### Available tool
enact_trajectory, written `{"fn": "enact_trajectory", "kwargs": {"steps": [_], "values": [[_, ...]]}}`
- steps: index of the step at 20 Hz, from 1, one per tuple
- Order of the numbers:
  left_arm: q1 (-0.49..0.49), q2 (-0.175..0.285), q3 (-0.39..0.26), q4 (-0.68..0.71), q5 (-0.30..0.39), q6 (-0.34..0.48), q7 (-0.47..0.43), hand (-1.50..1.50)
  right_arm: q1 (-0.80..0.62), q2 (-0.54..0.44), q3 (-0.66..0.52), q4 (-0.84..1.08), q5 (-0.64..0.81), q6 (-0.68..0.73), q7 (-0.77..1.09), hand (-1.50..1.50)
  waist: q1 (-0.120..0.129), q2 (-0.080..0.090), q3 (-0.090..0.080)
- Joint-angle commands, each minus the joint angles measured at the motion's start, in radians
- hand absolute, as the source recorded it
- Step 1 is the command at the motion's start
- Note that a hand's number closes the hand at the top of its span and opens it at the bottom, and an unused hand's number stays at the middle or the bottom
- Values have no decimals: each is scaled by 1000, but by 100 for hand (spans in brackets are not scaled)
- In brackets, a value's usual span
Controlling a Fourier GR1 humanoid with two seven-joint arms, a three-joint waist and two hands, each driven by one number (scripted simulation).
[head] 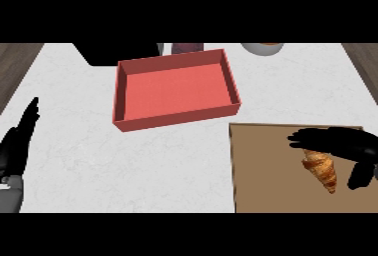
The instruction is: Pick the croissant from the tray and place it in the cardboard box
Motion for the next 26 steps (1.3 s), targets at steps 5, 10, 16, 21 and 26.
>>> {"fn": "enact_trajectory", "kwargs": {"steps": [5, 10, 16, 21, 26], "values": [[-45, -13, 15, 42, -30, -13, 4, 0, -11, 86, -29, 102, 126, 27, 14, -150, 8, 4, 1], [-18, -21, 29, 58, -30, -13, -37, 0, 65, 177, -93, 38, 104, -149, 67, 150, -1, 3, 1], [8, -23, 31, -25, -39, -21, 2, 0, 52, 186, -176, 57, 129, -234, 36, 150, 6, 2, 1], [2, -34, 29, -24, -33, -31, 22, 0, 16, 163, -277, 34, 73, -271, 4, 150, 2, 0, 1], [35, -12, 64, 4, -32, -12, 11, 0, 104, 328, -407, 76, 65, -339, 642, 150, -88, -29, -8]]}}
